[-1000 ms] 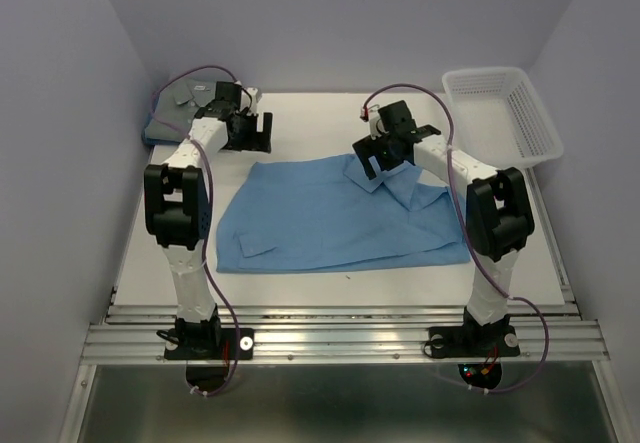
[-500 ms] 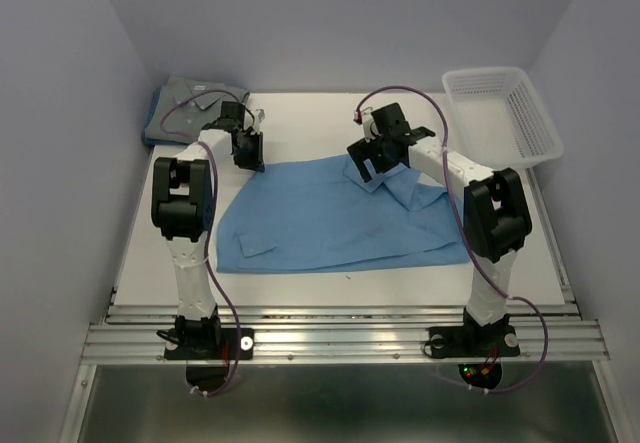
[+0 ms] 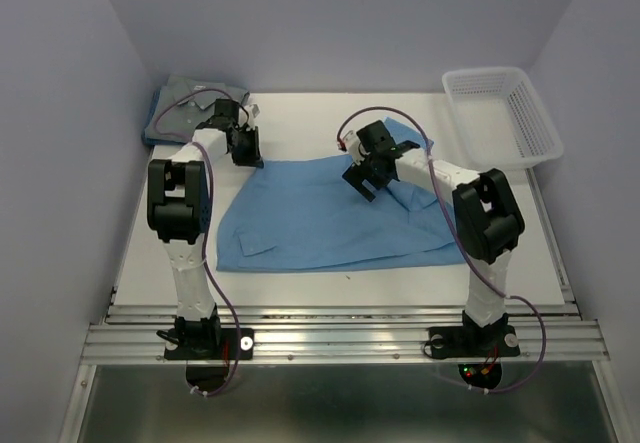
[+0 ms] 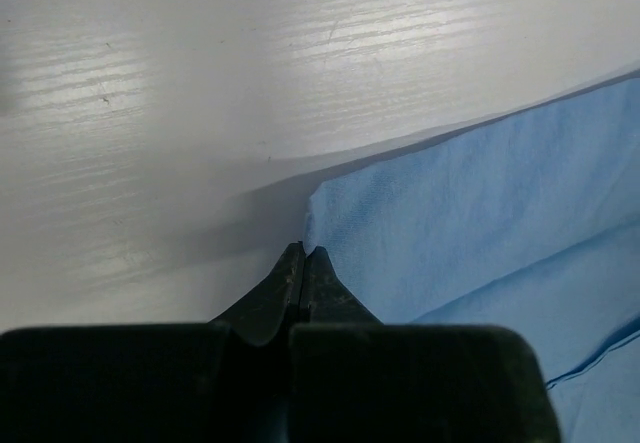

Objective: Fold and stack the long sleeve shirts
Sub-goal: Fold the shirt

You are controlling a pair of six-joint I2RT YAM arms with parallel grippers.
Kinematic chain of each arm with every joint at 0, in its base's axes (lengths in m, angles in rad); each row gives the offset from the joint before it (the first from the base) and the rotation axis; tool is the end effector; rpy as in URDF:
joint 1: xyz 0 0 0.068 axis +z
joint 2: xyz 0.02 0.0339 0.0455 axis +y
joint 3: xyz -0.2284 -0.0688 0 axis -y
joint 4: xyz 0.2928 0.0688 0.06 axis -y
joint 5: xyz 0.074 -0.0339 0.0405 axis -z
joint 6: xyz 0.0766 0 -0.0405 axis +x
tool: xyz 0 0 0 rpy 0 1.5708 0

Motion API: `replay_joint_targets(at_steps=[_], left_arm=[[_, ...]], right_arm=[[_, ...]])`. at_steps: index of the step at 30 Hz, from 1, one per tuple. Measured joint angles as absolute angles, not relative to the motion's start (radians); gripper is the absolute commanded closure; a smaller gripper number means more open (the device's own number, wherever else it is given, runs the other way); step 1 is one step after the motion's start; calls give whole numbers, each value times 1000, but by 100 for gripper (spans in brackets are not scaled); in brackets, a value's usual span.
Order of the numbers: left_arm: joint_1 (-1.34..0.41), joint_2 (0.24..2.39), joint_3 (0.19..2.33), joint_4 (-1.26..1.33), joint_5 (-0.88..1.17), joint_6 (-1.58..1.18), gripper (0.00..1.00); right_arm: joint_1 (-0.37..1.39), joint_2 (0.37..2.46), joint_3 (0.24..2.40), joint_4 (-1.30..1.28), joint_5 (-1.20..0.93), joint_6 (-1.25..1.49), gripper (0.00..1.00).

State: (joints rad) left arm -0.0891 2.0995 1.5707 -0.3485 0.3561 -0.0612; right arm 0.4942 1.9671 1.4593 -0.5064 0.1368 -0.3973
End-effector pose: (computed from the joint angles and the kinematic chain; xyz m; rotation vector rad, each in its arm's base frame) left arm 0.5071 -0.0721 0.1027 0.1920 2.4292 -0.5023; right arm 0.4208 0.2149 0.1070 -1.0651 2.3461 -0.1406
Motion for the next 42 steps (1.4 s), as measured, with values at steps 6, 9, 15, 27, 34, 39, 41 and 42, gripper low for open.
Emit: replay_joint_targets(at_steps=[6, 9, 15, 27, 34, 39, 41, 42], left_arm=[[-89, 2097, 1625, -367, 357, -60, 100], [-89, 2097, 1645, -369, 355, -57, 100], [-89, 2098, 1684, -399, 344, -49, 100], [-89, 2170, 1883, -443, 331, -48, 100], [-89, 2192, 1906, -464, 306, -42, 100], [-89, 2192, 1914, -464, 302, -35, 100], [-89, 2192, 1914, -469, 298, -33, 100], [-89, 2192, 1914, -472, 296, -33, 100]], right_arm=[[546, 2033, 1478, -447, 290, -503, 0], [546, 2048, 1484, -424, 319, -536, 4], [545, 2097, 1532, -354, 379, -546, 61], [493, 2088, 1569, -181, 400, -526, 91], [350, 2004, 1658, -159, 258, -506, 90], [269, 1908, 1662, -134, 78, -642, 99], [263, 1921, 1695, -129, 54, -688, 99], [258, 1940, 1718, -126, 60, -696, 99]])
